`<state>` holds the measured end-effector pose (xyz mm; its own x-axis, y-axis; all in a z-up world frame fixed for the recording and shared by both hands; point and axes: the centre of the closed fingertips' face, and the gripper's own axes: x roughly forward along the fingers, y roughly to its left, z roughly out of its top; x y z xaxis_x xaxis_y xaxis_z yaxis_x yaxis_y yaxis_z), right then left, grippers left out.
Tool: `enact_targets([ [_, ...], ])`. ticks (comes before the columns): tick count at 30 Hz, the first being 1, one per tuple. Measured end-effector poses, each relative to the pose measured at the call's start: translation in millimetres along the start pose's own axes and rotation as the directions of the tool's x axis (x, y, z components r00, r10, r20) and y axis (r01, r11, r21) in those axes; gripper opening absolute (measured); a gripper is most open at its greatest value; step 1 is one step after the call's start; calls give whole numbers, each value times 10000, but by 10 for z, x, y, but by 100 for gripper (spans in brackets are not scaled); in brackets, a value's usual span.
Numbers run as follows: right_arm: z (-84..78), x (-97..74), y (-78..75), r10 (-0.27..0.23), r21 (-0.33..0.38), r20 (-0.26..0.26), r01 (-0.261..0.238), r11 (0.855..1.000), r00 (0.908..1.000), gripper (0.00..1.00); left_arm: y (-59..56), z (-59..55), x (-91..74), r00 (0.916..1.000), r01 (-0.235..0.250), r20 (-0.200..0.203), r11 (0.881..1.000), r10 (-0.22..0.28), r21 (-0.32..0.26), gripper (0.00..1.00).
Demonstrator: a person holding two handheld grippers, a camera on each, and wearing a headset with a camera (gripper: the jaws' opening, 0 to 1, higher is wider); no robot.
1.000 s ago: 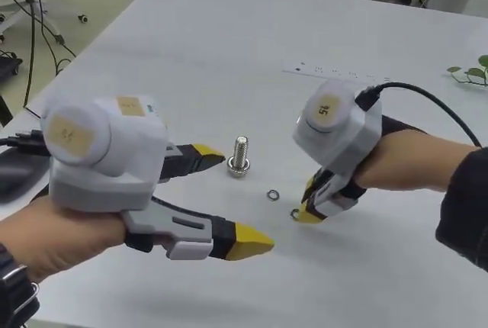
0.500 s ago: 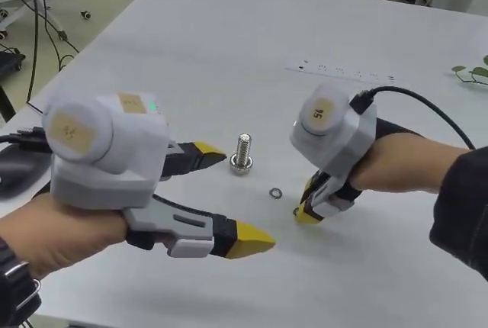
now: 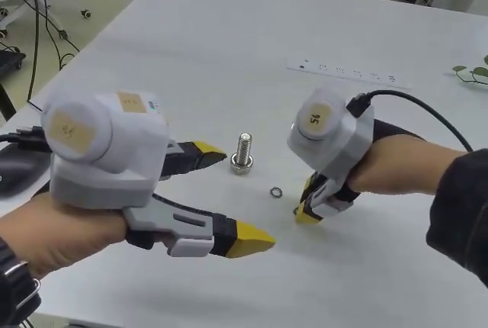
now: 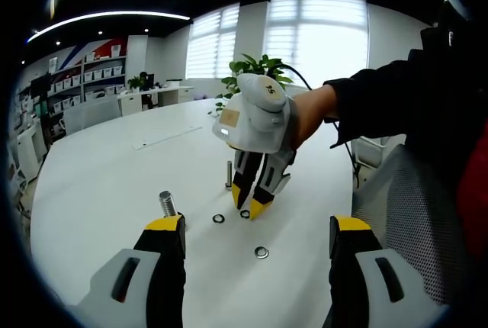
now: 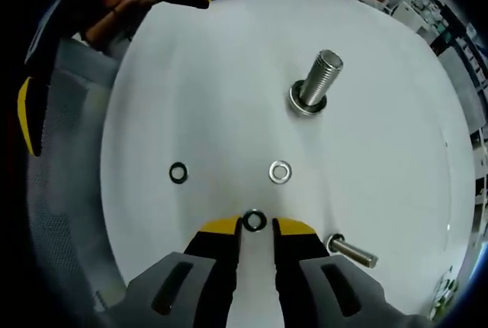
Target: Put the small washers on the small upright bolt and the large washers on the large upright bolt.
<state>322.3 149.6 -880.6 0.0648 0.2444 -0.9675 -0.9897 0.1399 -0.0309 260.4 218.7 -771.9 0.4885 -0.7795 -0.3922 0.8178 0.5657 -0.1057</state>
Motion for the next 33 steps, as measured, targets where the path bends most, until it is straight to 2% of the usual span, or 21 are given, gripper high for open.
enact_targets([
  [20,1,14,46,39,96,-108,-38,9999,9999,15,7,-14,11,10000,-16,-26,10000,16,-29,77],
  [33,-4,8,44,123,424,-12,-122,9990,9999,14,6,-28,16,10000,-5,-70,10000,5,-57,77],
])
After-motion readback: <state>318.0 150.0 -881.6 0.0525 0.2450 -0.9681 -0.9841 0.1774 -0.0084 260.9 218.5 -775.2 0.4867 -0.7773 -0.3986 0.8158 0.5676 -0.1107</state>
